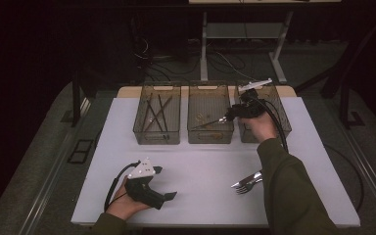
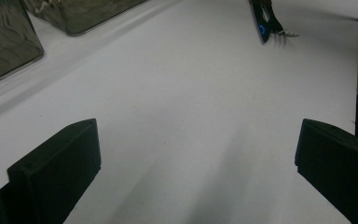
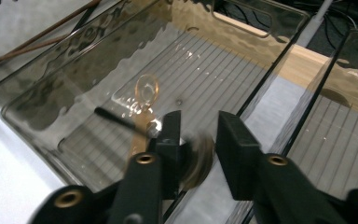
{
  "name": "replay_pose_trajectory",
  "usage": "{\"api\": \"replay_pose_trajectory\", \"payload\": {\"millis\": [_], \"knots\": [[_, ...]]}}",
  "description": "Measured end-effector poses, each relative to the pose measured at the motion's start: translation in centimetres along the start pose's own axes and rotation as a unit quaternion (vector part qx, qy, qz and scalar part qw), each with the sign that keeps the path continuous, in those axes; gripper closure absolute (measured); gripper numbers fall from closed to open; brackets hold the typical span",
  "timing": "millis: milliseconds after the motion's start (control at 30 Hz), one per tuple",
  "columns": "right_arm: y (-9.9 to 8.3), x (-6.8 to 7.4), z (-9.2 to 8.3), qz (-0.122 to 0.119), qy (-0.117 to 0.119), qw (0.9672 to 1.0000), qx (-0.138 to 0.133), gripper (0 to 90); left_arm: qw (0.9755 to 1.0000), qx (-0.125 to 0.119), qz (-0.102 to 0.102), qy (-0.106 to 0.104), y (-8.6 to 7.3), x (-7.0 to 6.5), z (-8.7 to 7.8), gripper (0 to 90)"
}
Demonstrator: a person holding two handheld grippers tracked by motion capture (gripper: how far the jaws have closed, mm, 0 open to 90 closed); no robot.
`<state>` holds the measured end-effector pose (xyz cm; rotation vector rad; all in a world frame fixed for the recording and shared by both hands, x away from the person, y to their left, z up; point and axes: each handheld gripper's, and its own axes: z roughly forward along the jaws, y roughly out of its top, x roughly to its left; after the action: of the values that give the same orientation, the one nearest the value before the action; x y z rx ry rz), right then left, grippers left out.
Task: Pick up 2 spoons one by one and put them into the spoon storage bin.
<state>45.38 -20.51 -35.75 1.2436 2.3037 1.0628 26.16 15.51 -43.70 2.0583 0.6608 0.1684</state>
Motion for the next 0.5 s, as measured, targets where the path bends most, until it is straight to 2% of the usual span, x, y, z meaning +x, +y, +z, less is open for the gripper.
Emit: {"api": "replay_pose_trajectory", "payload": {"millis": [167,267,367,500], "knots": [[0.0,0.1,-0.1,0.004,-0.001,1.0000,-0.008,56.5,1.0000,-0.001,0.001,0.000,0.0,0.0,0.0,0.0],[0.0,0.1,-0.3,0.009,-0.009,0.9998,-0.014,53.4,1.0000,-0.001,0.003,0.000,0.0,-0.1,0.0,0.0],[-0.2,0.3,-0.8,0.017,-0.006,0.9997,-0.019,57.1,1.0000,-0.001,0.001,0.000,0.0,0.0,0.0,0.0],[-0.9,0.4,-1.3,0.011,-0.008,0.9998,-0.014,68.6,1.0000,0.000,0.000,0.000,0.0,0.0,0.0,0.0]]}}
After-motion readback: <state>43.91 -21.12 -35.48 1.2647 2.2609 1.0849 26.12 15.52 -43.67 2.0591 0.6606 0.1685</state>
